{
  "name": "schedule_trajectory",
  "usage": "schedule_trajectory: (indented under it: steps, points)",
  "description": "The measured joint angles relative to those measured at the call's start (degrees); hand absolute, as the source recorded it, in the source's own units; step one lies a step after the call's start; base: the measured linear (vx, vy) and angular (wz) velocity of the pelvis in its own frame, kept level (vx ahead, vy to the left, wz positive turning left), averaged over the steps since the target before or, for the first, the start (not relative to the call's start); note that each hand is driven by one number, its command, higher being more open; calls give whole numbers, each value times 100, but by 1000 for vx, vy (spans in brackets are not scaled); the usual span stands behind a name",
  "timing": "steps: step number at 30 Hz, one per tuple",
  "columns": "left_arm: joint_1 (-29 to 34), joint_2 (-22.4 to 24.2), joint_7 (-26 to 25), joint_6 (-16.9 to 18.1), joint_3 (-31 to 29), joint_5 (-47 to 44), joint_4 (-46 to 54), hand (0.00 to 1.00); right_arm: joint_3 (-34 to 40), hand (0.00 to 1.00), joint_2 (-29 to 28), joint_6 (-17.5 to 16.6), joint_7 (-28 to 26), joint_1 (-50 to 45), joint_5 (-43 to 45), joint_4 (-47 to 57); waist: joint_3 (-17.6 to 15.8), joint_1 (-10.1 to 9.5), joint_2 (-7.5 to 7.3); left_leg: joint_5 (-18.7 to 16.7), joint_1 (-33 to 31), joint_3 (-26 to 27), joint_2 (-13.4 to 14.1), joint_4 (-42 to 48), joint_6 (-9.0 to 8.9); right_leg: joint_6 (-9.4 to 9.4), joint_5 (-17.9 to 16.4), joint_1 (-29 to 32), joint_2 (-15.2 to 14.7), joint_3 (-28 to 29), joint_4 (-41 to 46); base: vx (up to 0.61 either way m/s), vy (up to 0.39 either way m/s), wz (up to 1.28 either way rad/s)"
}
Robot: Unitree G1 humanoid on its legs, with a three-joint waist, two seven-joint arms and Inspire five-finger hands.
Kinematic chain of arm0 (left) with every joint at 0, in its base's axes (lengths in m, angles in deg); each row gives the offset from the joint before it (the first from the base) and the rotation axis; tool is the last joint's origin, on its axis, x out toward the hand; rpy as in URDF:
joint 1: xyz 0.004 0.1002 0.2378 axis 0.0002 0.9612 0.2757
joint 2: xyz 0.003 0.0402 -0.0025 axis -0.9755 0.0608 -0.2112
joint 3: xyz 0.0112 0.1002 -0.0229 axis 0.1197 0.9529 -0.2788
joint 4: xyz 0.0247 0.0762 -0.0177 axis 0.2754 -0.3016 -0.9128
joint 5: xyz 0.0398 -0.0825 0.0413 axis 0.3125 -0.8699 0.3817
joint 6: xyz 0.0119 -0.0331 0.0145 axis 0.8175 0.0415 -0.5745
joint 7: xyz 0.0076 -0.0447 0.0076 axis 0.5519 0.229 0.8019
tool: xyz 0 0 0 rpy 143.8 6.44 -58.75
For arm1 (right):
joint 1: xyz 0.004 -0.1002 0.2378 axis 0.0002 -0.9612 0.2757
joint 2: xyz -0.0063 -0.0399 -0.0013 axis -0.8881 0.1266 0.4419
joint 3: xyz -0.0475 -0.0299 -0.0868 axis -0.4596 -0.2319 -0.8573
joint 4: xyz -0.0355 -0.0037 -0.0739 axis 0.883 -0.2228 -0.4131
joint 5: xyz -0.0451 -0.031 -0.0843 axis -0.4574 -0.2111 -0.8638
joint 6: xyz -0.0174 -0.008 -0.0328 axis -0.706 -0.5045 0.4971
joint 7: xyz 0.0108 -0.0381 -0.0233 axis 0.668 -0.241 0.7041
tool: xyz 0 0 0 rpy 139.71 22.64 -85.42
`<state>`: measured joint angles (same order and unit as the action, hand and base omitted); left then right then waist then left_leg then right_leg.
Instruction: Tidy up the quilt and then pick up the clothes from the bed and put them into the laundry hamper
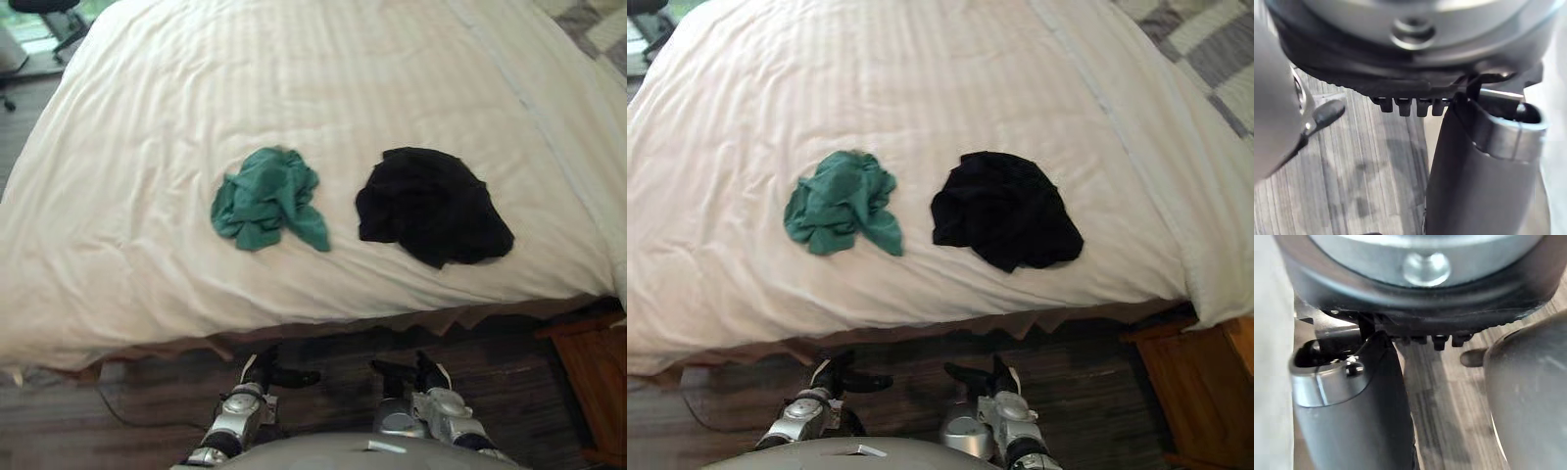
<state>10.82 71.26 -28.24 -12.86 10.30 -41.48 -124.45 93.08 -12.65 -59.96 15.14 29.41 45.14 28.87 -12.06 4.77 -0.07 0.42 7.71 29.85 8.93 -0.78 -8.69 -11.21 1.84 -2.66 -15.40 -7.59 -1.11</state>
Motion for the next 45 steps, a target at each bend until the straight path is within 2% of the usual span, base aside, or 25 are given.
schedule_trajectory:
  steps: [3,9,13,14,16,18,19,20,24,27,29,31,33,35,36,38,40,42,43,45]
  points:
    - [-7,-166,-80,-17,216,-25,-4,100,-128,100,-28,-10,-28,5,9,1,45,-63,-69,172,173,5,-191,-407,36,-26,12,1,-84,3,8,-1,66,8]
    - [-18,-256,-136,-16,70,-103,-35,100,-205,100,-18,-6,19,-8,263,-17,68,-133,-98,237,123,142,13,-424,-66,-30,22,169,143,93,14,-5,-62,-14]
    - [72,-150,-211,-22,-925,-553,-86,100,572,100,-30,-42,111,-160,685,-218,67,-133,-94,261,222,147,112,-430,-112,-9,14,40,238,47,-21,-12,-68,-1]
    - [95,-113,-216,-20,-1646,-813,-84,100,1176,100,-48,-37,168,-221,934,-383,69,-152,-97,255,270,132,123,-432,-120,4,7,-32,243,6,-30,-31,-41,11]
    - [159,-104,-226,-3,-2573,-1230,-85,100,1876,100,-74,-37,196,-368,1307,-520,111,-168,-101,252,288,114,137,-434,-124,15,0,-88,247,-45,-51,-30,-28,10]
    - [236,-81,-298,19,-4589,-1778,-162,100,3163,100,-128,-35,282,-735,2093,-602,250,-182,-89,219,282,126,188,-436,-158,19,-3,-156,277,-140,-85,-13,-35,11]
    - [253,-88,-350,22,-5082,-1906,-181,100,3453,100,-124,-36,325,-842,2300,-629,286,-186,-78,208,287,125,198,-437,-162,24,-7,-175,283,-167,-92,-2,-35,8]
    - [306,-126,-462,19,-6187,-2110,-185,100,4106,100,-91,-32,418,-1091,2577,-675,402,-218,-58,192,287,129,211,-438,-164,35,-15,-182,290,-206,-91,1,-19,5]
    - [450,-414,-608,3,-8239,-2417,-141,100,5398,100,132,-20,690,-1420,3036,-668,718,-283,-30,159,295,134,262,-440,-208,62,-35,-235,310,-354,-86,3,-28,6]
    - [465,-685,-725,9,-8874,-2831,133,100,5690,100,304,-37,917,-1461,3125,-107,1027,-331,-3,141,271,137,301,-441,-217,110,-72,-260,315,-474,-60,0,-32,12]
    - [452,-829,-823,23,-8885,-3150,463,100,5618,100,419,-41,1010,-1403,3116,541,1209,-355,-3,98,266,153,347,-441,-241,133,-100,-250,315,-500,-24,-8,-34,8]
    - [473,-942,-930,85,-8498,-3366,1008,100,5262,100,462,-106,1160,-1413,3071,1524,1384,-382,7,105,263,156,353,-441,-249,140,-131,-253,321,-535,-1,-10,-31,7]
    - [603,-1061,-1145,332,-7469,-3446,2195,100,4687,100,500,-348,1410,-1396,2561,2850,1511,-457,-33,151,173,125,364,-440,-264,141,-132,-189,354,-560,-4,-29,-32,9]
    - [775,-1220,-1317,561,-6759,-3388,3234,100,4340,100,575,-531,1547,-1248,2209,3627,1571,-462,-82,226,-1,51,373,-438,-280,138,-128,-55,365,-601,1,-10,-39,15]
    - [808,-1279,-1403,634,-6549,-3360,3580,100,4280,100,603,-584,1582,-1177,2123,3850,1568,-458,-92,250,-52,14,373,-438,-263,137,-125,-23,364,-612,3,-1,-40,21]
    - [877,-1336,-1702,981,-5964,-2969,5014,100,4109,100,632,-834,1646,-932,1786,4589,1557,-463,-109,296,-112,-56,353,-430,-229,120,-105,9,353,-612,14,16,-11,14]
    - [907,-1335,-1780,1228,-5613,-2678,5969,100,3803,100,628,-930,1667,-766,1615,5034,1543,-458,-90,315,-83,-45,350,-412,-225,120,-105,7,354,-590,14,45,-5,-5]
    - [890,-1331,-1783,1446,-5074,-2388,6743,100,3422,100,628,-988,1596,-646,1212,5290,1441,-446,-38,311,0,10,342,-409,-225,120,-103,-9,359,-470,16,31,-6,-16]
    - [856,-1327,-1760,1494,-4901,-2278,6878,100,3324,100,628,-992,1548,-621,1102,5324,1400,-434,-17,307,21,24,340,-409,-228,119,-102,-18,359,-460,17,-5,-6,-20]
    - [692,-1306,-1548,1538,-4169,-1894,7146,100,2965,100,624,-990,1376,-584,1046,5513,1172,-379,79,284,100,72,329,-409,-235,99,-90,-41,357,-374,26,-35,-7,-16]
